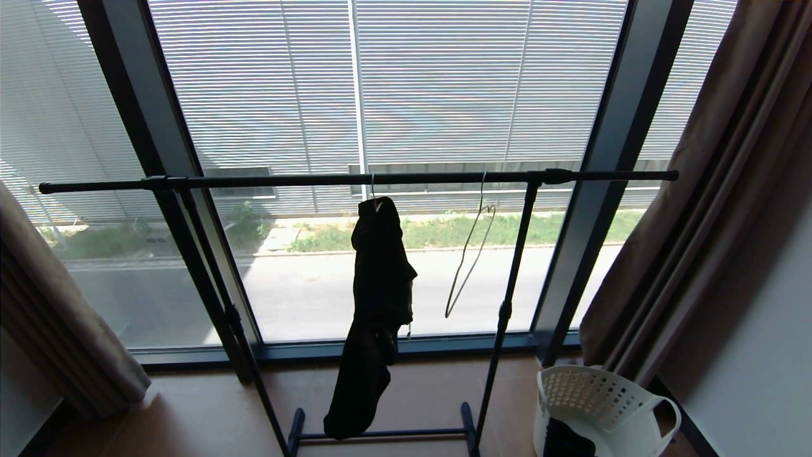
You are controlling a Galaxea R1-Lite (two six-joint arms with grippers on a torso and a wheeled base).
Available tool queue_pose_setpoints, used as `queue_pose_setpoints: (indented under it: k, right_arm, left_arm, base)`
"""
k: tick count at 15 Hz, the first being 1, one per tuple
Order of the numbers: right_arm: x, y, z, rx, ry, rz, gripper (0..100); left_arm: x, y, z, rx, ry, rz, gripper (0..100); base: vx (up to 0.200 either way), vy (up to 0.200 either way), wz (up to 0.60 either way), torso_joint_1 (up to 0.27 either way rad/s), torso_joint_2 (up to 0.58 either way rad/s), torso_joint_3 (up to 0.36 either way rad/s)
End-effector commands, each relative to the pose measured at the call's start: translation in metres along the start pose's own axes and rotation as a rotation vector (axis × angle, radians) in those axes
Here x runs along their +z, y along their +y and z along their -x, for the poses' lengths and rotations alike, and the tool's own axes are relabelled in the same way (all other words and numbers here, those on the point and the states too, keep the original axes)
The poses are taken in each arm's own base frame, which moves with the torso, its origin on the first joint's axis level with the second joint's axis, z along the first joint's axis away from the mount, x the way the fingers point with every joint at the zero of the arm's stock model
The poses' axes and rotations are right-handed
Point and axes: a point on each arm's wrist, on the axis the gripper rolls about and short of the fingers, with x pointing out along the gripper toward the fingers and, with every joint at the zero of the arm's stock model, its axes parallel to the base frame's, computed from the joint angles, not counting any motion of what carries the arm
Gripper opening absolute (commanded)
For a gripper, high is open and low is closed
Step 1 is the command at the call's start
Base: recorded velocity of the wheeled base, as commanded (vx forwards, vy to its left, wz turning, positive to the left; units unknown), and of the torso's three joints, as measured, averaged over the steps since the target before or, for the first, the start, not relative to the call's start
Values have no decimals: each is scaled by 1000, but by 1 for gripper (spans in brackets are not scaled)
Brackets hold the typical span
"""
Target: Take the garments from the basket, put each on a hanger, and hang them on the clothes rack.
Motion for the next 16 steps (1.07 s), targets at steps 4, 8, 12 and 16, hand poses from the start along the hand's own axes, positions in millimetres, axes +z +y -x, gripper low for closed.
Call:
queue_pose_setpoints:
  k: [4, 8, 12, 16]
  right_arm:
    - [-1, 0, 3, -10, -49, -16, 100]
    - [-2, 0, 3, -16, -48, -16, 100]
    - [-2, 0, 3, -4, -48, -16, 100]
    - [-2, 1, 3, 44, -46, -13, 100]
  left_arm:
    - [-1, 0, 2, 13, -12, -61, 100]
    - [-8, 0, 4, 84, 100, -23, 100]
    - [-8, 1, 3, 84, 85, -19, 100]
    - [-8, 0, 3, 81, 86, -22, 100]
  base:
    - [0, 0, 0, 0, 0, 0]
    - [0, 0, 0, 0, 0, 0]
    - [0, 0, 0, 0, 0, 0]
    - [0, 0, 0, 0, 0, 0]
